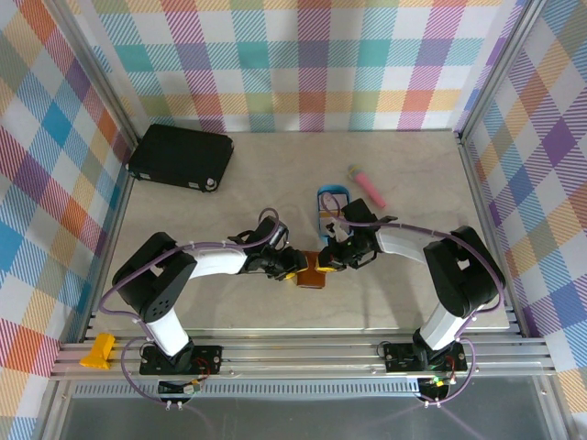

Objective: Put the credit cards into the card holder

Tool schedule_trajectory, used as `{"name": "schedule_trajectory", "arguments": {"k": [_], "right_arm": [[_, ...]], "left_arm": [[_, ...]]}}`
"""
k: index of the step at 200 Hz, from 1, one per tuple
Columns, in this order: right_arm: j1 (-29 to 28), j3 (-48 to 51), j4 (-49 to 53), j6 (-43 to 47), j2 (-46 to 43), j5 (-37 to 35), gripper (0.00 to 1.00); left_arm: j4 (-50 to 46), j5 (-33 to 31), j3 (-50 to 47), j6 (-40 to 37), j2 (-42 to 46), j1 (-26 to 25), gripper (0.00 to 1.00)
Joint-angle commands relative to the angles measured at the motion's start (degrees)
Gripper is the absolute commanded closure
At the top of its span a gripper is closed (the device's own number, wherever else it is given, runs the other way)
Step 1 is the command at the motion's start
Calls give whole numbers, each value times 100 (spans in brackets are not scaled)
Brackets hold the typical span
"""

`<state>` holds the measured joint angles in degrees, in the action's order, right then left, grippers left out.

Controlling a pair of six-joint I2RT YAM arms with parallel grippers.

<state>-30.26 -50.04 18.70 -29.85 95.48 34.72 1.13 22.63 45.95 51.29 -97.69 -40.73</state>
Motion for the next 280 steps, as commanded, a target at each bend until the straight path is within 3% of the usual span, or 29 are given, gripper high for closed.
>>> {"name": "schedule_trajectory", "arguments": {"k": [1,60,280], "right_arm": [[-26,-188,182,-63,94,-116,100],[-76,-512,980,316,169,-636,100],[-339,-998,1193,324,682,-851,100]], "left_arm": [[-285,-22,24,-172,-83,12,63],[-206,-11,-4,-149,-73,30,63],[45,153,-36,-84,-137,92,63]]}}
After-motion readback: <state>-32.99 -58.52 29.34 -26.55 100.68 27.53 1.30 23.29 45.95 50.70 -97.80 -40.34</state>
